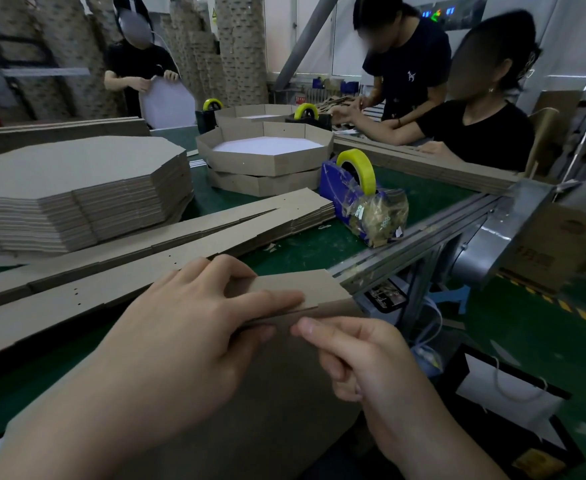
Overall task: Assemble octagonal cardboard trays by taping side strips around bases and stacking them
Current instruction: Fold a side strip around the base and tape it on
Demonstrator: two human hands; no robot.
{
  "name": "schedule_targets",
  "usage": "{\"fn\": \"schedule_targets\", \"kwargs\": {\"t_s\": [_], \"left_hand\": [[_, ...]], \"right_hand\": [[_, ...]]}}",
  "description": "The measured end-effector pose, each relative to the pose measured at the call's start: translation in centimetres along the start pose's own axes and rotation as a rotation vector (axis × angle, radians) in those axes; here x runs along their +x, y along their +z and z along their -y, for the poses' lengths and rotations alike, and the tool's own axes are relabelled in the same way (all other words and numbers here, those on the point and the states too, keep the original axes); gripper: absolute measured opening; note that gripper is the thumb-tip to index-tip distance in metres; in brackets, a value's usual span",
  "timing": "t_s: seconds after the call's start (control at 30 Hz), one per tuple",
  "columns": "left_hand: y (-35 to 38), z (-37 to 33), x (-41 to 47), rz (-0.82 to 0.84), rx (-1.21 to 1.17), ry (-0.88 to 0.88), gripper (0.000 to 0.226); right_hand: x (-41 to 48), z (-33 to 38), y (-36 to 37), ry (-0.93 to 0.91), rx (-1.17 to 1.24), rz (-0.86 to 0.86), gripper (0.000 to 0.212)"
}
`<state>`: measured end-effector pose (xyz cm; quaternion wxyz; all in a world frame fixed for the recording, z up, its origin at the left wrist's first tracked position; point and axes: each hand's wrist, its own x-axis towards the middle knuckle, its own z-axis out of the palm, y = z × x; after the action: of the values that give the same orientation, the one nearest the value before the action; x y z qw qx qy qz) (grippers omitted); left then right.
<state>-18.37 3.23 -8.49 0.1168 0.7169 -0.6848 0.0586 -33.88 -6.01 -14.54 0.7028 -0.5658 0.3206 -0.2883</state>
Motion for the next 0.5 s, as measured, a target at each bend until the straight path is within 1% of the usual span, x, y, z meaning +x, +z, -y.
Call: {"fn": "schedule_targets", "kwargs": {"t_s": [0.07,0.13,0.17,0.23,0.33,0.4,0.47,0.5], "left_hand": [[-0.1,0.0,0.1,0.015,-0.021,-0.026,0.048],[0.1,-0.2,0.4,-0.033,-0.014,-0.053,0.055],[0.1,-0.6,0.6,-0.061,-0.013,-0.076,0.054],[0.4,-1.7,1.1,-0.138,0.006,-0.116,0.048],[0.9,-2.9,1.7,-0.267,0.085,-0.176,0.041],[1.1,-3.0,1.7,-0.283,0.072,-0.17,0.034],[1.1,-2.9,1.6,-0.261,0.051,-0.138,0.025],[1.1,-2.8,1.5,-0.276,0.053,-0.122,0.022]], "right_hand": [[0.1,0.0,-0.1,-0.009,-0.023,0.01,0.033],[0.2,0.0,-0.1,-0.008,-0.016,0.015,0.033],[0.2,0.0,-0.1,-0.008,-0.008,0.023,0.031],[0.2,0.0,0.1,-0.016,0.0,0.044,0.027],[0.1,0.1,0.4,-0.022,-0.007,0.049,0.031],[0.0,0.3,0.3,-0.016,-0.037,0.057,0.022],[0.1,0.3,-0.1,0.001,-0.092,0.067,0.033],[0.2,0.2,-0.3,0.014,-0.13,0.07,0.033]]}}
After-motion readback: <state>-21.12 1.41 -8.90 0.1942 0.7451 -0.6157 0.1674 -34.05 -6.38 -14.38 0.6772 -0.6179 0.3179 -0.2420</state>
